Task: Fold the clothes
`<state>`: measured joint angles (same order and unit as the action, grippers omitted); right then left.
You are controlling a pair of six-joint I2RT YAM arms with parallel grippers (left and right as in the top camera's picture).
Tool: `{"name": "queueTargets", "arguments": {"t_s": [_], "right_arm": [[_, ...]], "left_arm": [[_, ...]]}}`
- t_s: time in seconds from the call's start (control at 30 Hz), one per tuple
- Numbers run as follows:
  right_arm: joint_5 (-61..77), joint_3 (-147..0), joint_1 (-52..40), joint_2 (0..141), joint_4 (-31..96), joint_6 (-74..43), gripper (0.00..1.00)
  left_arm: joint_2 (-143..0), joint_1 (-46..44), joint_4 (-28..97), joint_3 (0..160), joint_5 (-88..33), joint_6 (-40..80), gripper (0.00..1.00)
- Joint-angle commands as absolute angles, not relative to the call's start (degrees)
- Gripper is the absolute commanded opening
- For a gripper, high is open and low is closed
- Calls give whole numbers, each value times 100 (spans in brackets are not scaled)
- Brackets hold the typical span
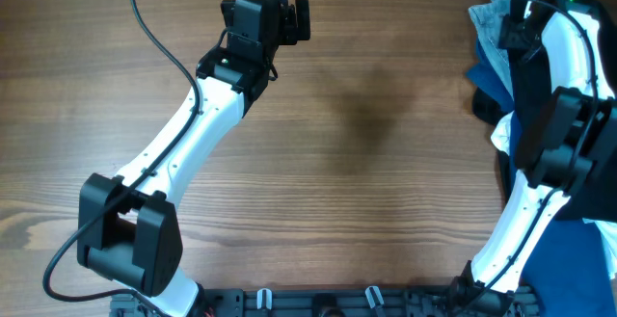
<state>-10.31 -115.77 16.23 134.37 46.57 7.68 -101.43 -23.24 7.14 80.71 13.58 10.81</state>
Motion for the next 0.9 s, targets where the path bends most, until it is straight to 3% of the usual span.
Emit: {"name": "queueTargets", "arguments": {"t_s": [0.0,0.07,0.1,0.17,0.23,0.63,0.87], "right_arm": [[-882,-11688,1632,13646,4681,742,94],[-875,-11690,1632,13646,4676,738,84],[-875,-11690,1632,13646,4678,742,70],[-875,-11690,1632,13646,4681,727,32],[-884,-11690,1632,13646,4674,637,6],[-919,-11701,1629,13552,4661,578,5],[-917,-11701,1562,12785,4431,591,4]], "left_arm": [[-10204,-2338,718,8145,1350,1138,100],[-10204,-2338,718,8145,1352,1138,100],[-10204,-2338,718,8145,1350,1135,100],[-10204,-2338,718,8145,1352,1135,100],[-10204,-2338,718,8145,1352,1135,100],[-10204,-2338,716,8145,1352,1135,100],[-10204,-2335,716,8145,1352,1135,100]]}}
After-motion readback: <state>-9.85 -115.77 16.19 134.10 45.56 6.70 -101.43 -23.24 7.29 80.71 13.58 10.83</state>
